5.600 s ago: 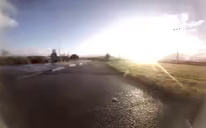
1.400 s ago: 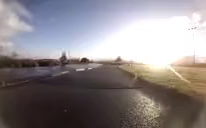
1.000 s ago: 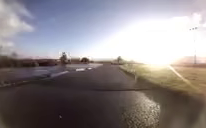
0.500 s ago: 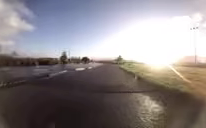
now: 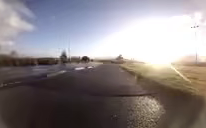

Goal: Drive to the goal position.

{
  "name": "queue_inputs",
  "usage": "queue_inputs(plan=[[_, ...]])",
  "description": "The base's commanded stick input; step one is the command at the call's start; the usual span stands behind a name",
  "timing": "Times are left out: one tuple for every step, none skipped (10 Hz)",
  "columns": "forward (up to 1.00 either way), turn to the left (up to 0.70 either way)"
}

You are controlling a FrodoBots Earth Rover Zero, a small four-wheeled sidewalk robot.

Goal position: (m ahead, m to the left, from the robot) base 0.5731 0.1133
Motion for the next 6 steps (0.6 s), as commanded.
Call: queue_inputs(plan=[[0.45,0.0],[0.45,0.0],[0.45,0.0],[0.45,0.0],[0.45,0.0],[0.45,0.0]])
